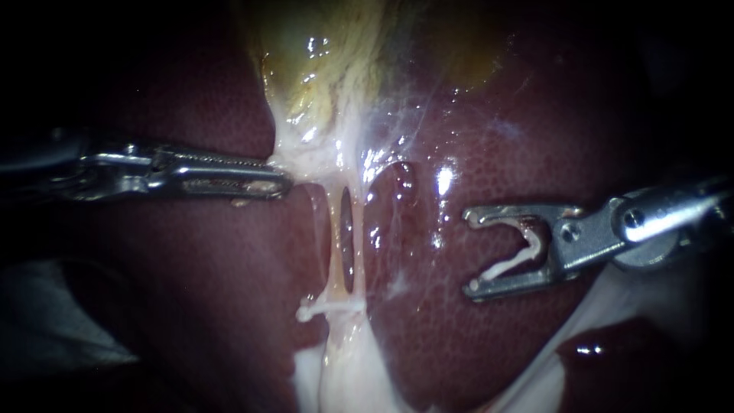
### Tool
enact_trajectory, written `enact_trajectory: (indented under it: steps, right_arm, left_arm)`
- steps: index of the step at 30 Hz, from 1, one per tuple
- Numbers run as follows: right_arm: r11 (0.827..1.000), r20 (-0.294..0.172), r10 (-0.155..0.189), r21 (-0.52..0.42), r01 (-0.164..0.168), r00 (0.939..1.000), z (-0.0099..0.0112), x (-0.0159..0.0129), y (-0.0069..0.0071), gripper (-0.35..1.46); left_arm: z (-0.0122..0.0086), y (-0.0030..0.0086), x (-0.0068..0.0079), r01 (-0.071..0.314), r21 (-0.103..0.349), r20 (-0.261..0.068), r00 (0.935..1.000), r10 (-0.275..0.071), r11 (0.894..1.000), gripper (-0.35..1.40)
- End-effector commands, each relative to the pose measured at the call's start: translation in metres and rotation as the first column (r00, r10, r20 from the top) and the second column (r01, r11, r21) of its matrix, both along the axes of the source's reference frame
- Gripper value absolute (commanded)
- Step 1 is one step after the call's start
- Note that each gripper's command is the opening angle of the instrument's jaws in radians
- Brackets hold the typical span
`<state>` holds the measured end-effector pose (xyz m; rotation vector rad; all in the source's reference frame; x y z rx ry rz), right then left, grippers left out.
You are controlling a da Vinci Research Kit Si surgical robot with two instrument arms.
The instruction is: Clipping second clip left tube
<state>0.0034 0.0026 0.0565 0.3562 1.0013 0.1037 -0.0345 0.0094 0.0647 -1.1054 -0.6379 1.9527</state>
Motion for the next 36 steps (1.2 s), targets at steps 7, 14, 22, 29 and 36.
enact_trajectory:
  steps: [7,14,22,29,36]
  right_arm:
    - [1.0,0.001,0.001,0.0,-0.001,1.0,0.0001,0.0001,0.0,0.5]
    - [1.0,0.003,0.004,-0.001,-0.004,1.0,0.0,0.0002,0.0001,0.5]
    - [0.999,-0.065,0.011,0.054,-0.008,0.9979,-0.0002,0.0028,-0.0007,0.5]
    - [0.989,-0.098,0.055,0.145,-0.041,0.9936,0.0,0.0065,-0.0016,0.5]
    - [0.976,-0.108,0.08,0.208,-0.056,0.9909,0.0015,0.0097,-0.0026,0.5]
  left_arm:
    - [-0.0048,0.0013,0.0021,0.016,0.014,0.04,0.9991,-0.017,1.0,-0.35]
    - [-0.0089,0.0019,0.0034,0.045,0.006,0.068,0.9967,-0.045,0.999,-0.35]
    - [-0.0079,0.0017,0.0034,0.044,0.002,0.068,0.9967,-0.044,0.999,-0.35]
    - [-0.0078,0.0017,0.0033,0.045,0.001,0.067,0.9968,-0.045,0.999,-0.35]
    - [-0.0077,0.0017,0.0031,0.046,0.001,0.066,0.9968,-0.046,0.999,-0.35]
